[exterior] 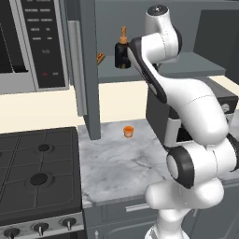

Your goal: Pick the soap dispenser and dish brush from the cabinet and place them on the counter.

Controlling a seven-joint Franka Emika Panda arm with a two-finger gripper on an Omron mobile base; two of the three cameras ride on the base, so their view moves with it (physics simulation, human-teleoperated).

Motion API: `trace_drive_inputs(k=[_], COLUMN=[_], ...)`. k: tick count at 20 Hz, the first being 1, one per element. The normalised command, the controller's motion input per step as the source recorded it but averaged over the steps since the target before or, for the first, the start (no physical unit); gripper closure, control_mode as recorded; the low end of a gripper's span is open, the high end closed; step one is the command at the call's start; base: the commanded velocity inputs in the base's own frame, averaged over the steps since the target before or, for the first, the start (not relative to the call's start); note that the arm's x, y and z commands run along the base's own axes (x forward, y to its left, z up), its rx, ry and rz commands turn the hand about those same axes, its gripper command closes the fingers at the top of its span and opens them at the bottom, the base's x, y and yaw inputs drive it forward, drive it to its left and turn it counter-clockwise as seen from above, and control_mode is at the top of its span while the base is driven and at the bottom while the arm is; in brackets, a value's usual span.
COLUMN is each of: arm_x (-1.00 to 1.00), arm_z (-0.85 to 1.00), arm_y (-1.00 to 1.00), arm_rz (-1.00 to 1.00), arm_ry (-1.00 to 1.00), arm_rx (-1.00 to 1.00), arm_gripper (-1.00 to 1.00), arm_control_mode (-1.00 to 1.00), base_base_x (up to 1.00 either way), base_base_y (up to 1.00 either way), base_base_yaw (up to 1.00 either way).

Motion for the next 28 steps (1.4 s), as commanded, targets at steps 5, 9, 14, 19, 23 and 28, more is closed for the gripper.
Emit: trace_drive_inputs(k=[5, 9, 14, 19, 23, 28], arm_x=[-0.52, -0.47, -0.46, -0.45, -0.47, -0.46], arm_z=[-0.01, 0.0, -0.03, -0.07, -0.09, -0.1], arm_y=[0.09, 0.07, 0.1, 0.12, 0.13, 0.1], arm_rz=[0.0, 0.0, 0.0, 0.0, 0.0, 0.0], arm_ry=[-0.04, -0.04, 0.0, 0.0, 0.0, 0.0], arm_rx=[0.0, 0.0, 0.0, 0.0, 0.0, 0.0], arm_gripper=[1.0, 1.0, 1.0, 1.0, 1.0, 1.0], arm_control_mode=[-1.0, -1.0, -1.0, -1.0, -1.0, -1.0], base_base_x=[0.0, 0.0, 0.0, 0.0, 0.0, 0.0], base_base_y=[0.0, 0.0, 0.0, 0.0, 0.0, 0.0], base_base_yaw=[0.0, 0.0, 0.0, 0.0, 0.0, 0.0])
